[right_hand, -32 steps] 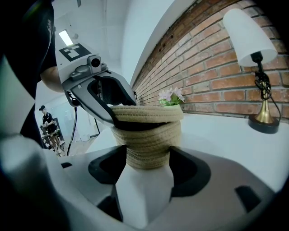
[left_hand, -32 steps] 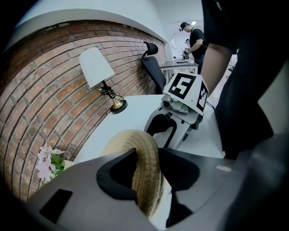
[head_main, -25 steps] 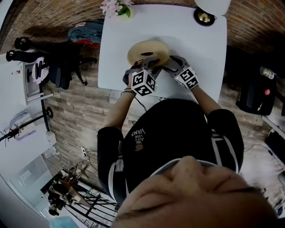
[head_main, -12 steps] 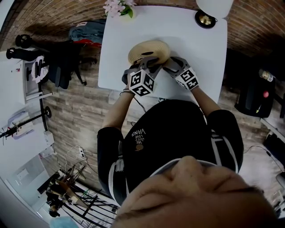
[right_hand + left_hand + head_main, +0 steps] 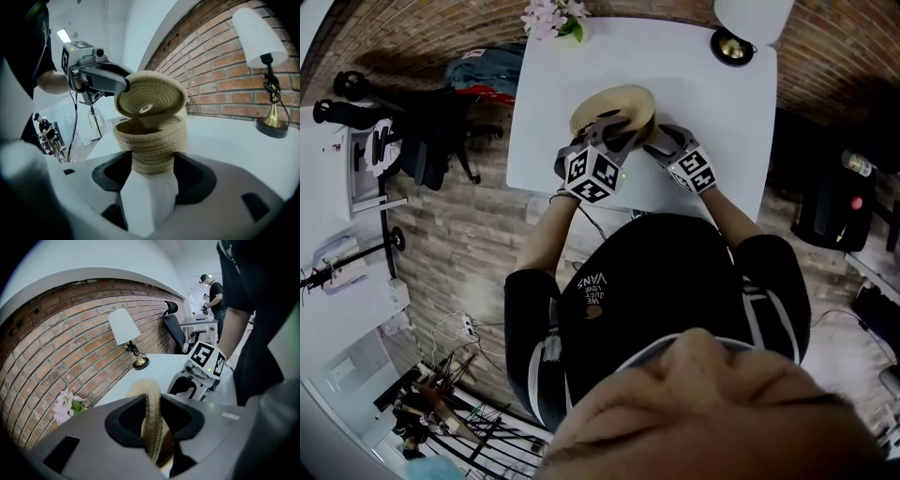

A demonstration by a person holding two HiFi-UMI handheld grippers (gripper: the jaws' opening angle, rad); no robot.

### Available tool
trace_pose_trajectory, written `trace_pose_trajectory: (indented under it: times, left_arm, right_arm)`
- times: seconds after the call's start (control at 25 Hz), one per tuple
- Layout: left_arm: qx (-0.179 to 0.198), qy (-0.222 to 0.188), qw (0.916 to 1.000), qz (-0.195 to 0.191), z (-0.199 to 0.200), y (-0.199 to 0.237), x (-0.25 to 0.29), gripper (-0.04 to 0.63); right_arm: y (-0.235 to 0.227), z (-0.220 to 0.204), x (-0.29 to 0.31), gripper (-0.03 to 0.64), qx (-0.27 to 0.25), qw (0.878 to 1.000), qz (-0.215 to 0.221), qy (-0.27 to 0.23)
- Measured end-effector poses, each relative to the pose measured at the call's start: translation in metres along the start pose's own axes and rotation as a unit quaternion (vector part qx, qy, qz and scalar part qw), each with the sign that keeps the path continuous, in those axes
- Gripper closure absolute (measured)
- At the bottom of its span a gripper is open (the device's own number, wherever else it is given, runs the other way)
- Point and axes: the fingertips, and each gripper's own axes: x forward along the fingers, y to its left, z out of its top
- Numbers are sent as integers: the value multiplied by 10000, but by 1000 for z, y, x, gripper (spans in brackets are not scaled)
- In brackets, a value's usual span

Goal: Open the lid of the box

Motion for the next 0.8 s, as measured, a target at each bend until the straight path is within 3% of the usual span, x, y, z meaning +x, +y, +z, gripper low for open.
trace_pose_trajectory:
  times: [0.8]
  left_arm:
    - [-849,-625,9928,563,-1,31,-25,491]
  right_arm:
    - [2,9,-10,341,159,9996,-226,21]
